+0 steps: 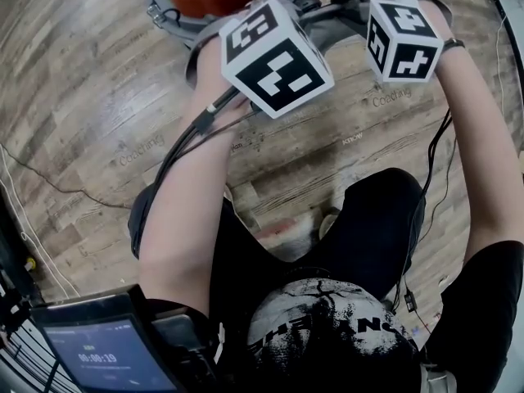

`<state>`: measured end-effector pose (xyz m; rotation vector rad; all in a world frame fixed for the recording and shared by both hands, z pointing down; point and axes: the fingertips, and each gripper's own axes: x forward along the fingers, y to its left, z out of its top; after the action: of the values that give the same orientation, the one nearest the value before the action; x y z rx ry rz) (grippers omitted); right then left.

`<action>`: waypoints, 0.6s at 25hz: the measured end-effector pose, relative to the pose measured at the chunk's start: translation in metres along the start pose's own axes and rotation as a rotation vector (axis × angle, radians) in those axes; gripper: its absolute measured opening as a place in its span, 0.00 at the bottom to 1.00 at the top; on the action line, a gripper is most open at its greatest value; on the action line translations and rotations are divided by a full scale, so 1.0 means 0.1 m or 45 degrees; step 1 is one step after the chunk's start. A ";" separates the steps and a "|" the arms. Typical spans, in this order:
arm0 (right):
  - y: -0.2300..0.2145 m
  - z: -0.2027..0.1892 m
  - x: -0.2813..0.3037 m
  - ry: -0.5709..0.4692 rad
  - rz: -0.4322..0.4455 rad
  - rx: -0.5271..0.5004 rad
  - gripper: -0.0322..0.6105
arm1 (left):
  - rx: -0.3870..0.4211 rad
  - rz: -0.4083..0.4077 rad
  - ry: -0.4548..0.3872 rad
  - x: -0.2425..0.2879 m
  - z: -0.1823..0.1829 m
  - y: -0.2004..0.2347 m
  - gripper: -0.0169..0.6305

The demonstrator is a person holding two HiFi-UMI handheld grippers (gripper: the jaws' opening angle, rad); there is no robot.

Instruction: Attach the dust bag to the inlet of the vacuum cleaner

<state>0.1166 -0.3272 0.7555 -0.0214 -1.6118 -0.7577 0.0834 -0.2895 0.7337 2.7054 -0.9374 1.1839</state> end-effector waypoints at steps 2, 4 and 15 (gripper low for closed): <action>0.02 0.00 -0.01 -0.010 -0.002 0.017 0.16 | 0.002 0.012 0.007 -0.01 -0.02 -0.02 0.10; 0.03 0.01 0.00 -0.020 -0.001 0.039 0.22 | 0.014 0.011 0.000 0.00 -0.01 -0.04 0.13; -0.04 -0.02 0.06 -0.062 -0.003 0.094 0.37 | 0.023 -0.018 0.018 0.08 -0.01 -0.05 0.34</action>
<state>0.1153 -0.3337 0.7589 0.0155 -1.6855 -0.7037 0.0898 -0.2890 0.7414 2.7086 -0.9092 1.2134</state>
